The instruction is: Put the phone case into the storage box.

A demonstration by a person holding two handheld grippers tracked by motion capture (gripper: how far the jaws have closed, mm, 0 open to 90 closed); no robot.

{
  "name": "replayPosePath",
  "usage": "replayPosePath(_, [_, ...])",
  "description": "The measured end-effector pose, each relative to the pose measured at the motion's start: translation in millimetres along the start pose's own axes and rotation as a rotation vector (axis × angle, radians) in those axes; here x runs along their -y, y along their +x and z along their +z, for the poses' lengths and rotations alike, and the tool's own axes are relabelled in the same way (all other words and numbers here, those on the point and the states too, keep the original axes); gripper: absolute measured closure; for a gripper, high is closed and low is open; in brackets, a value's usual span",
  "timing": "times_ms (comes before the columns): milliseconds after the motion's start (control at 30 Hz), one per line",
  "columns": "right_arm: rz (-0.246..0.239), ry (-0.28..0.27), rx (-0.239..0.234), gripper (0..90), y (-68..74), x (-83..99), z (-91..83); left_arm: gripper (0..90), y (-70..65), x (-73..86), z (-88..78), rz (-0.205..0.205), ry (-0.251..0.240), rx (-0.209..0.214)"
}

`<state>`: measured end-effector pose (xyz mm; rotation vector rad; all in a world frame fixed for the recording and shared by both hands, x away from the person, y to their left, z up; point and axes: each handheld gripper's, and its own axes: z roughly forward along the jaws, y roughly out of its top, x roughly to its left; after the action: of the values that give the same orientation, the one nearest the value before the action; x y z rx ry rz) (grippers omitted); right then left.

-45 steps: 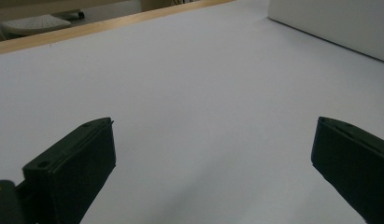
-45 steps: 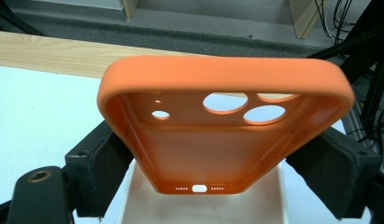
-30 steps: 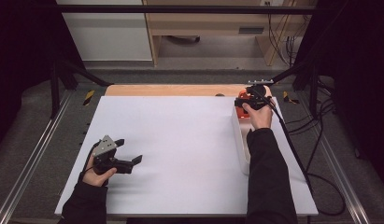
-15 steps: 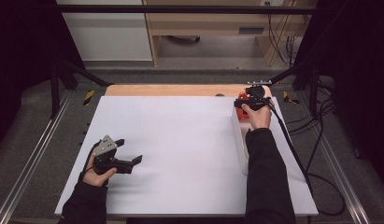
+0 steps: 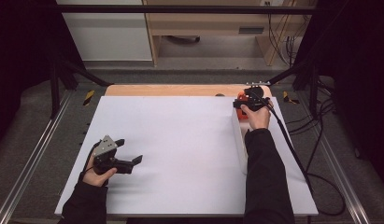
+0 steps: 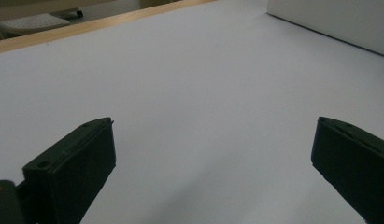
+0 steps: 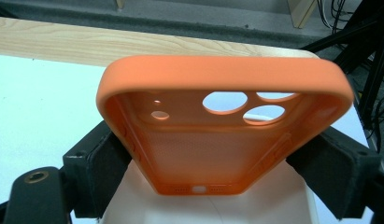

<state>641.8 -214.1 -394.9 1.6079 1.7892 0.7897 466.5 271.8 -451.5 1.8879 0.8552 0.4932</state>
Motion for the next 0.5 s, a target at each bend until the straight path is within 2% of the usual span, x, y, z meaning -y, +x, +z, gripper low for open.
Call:
replayPosePath(100, [0.009, 0.002, -0.009, 13.9, -0.8, -0.3, -0.6, 0.0, 0.0, 0.0, -0.1, 0.000, 0.000, 0.000])
replayPosePath(233, [0.010, 0.011, -0.049, 1.6, -1.8, -1.6, -0.9, 0.0, -0.1, 0.1, 0.1, 0.001, 0.001, 0.001])
replayPosePath(333, [-0.018, 0.003, -0.028, 0.5, -1.7, -1.3, -1.4, 0.0, -0.3, 0.1, 0.1, 0.003, 0.001, 0.001])
replayPosePath(500, [-0.025, -0.016, -0.026, 0.4, -2.9, -2.4, -4.8, 0.0, -0.3, 0.1, 0.3, 0.003, 0.002, 0.002])
